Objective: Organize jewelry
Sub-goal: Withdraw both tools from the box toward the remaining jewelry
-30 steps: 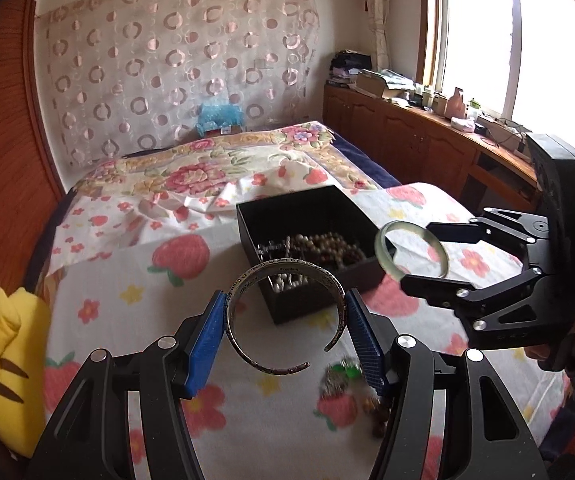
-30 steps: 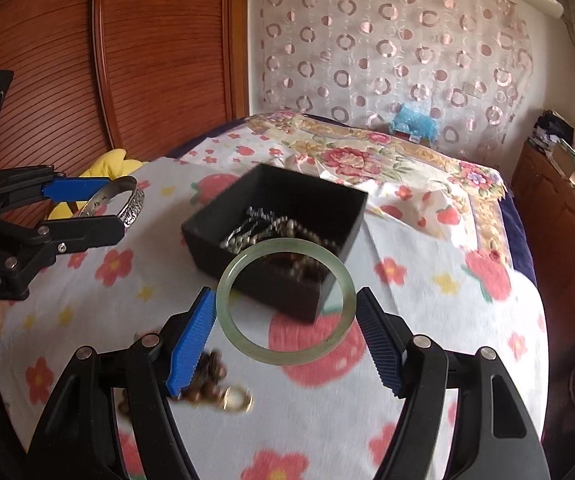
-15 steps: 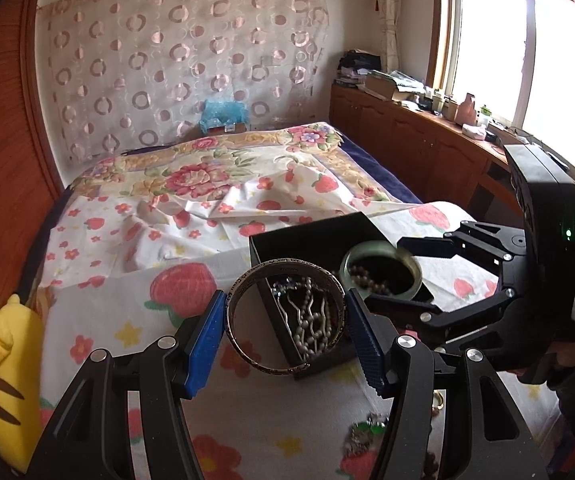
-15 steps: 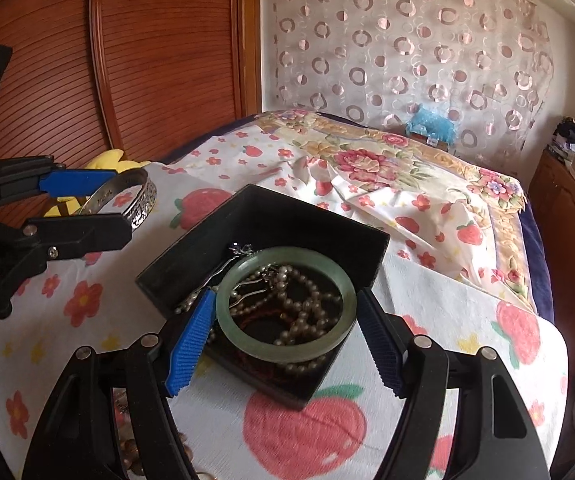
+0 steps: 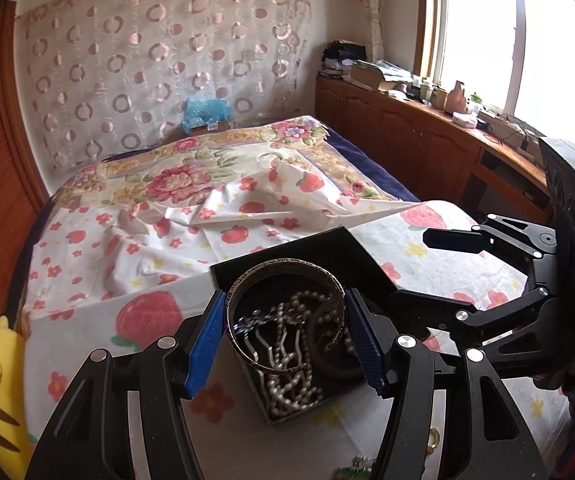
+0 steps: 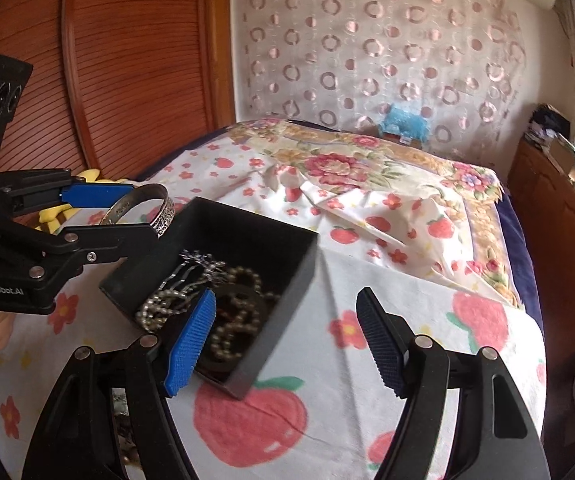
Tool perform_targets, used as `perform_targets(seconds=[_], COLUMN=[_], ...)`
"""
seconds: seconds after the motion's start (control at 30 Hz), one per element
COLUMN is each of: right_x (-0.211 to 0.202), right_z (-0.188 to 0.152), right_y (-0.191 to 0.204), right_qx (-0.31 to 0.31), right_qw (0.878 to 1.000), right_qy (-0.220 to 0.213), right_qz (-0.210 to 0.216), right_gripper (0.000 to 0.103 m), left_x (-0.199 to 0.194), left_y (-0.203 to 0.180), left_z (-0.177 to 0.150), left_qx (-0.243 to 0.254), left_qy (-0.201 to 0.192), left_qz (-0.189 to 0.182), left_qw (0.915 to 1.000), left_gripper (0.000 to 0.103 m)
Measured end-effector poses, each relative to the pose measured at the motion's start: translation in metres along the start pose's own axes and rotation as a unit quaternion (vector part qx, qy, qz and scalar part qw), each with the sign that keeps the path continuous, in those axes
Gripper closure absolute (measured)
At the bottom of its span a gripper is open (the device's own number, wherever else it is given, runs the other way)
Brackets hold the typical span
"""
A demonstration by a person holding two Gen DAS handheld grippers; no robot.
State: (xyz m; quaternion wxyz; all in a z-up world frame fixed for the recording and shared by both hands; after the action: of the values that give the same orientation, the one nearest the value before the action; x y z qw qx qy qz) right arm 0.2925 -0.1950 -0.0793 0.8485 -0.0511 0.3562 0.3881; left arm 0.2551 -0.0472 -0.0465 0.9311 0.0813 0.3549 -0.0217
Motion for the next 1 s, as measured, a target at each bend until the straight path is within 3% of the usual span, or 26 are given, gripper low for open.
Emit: perform_targets(seconds=[0.6, 1.0], right_x=[-0.021, -0.047], right_z=[-0.026, -0.043], right_y=[-0.015, 0.005], right_qx=[0.035, 0.049], right_qw=[0.999, 0.999], right_qy=[-0.004, -0.01], right_qz=[-0.017, -0.001], right_gripper=[0.028, 0.028], left_x=[0.004, -0.033], left_y=[-0.006, 0.009], left_z=[0.008, -0.038], left_qx=[0.0, -0.006], left_qy=[-0.003, 0.012], left_qz=[0.003, 0.006], left_qw=[1.0, 0.9999], left_gripper=[0.044, 0.044])
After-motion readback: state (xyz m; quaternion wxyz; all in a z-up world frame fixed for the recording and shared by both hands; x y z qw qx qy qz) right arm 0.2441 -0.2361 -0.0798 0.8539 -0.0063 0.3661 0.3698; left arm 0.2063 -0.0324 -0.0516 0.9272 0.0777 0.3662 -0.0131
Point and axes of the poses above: each gripper's, at about its wrist camera, not at the fingertips, and x roughly the way its jaws point, y to its left, z to its top, the point moved 6 cm from there along x, roughly the way its jaws point, and after that the axes turned 13 degrees about z, right-handed, at the moved point
